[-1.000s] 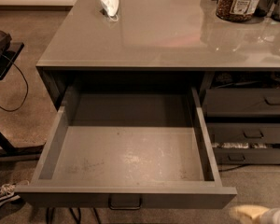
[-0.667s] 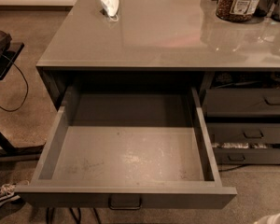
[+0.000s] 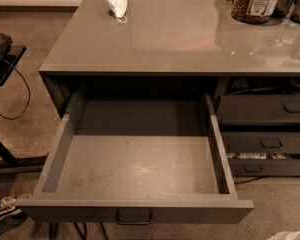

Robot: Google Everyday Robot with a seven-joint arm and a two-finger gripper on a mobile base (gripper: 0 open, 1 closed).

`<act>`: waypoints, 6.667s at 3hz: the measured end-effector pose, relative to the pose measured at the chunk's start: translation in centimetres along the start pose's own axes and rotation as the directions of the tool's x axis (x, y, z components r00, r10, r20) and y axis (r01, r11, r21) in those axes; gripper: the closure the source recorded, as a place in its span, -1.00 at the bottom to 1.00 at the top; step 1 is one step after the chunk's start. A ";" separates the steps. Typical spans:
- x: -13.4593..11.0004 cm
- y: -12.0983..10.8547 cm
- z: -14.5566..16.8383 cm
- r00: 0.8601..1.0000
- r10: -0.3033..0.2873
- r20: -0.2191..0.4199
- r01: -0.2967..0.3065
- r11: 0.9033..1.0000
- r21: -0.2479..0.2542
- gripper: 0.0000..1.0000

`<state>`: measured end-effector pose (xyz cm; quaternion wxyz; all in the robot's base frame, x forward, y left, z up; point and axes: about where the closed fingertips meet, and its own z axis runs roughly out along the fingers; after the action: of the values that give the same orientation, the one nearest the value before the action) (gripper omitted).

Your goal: Close top drawer

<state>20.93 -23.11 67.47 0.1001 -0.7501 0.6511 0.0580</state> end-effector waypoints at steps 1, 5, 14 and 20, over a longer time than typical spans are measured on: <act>-1.2 -1.6 0.8 0.995 0.001 0.096 -0.011 0.995 0.104 1.00; -4.7 -9.8 3.9 0.989 0.020 0.147 -0.077 0.917 0.391 1.00; -4.3 -27.7 7.1 0.995 0.077 0.062 -0.097 0.887 0.452 1.00; -1.8 -42.6 6.4 0.983 0.148 0.107 -0.183 0.803 0.567 1.00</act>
Offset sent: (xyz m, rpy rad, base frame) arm 0.0551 0.0643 -0.0043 0.3944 -0.3099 -0.0774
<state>63.03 -14.29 64.85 0.3349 -0.6232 0.6979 -0.1109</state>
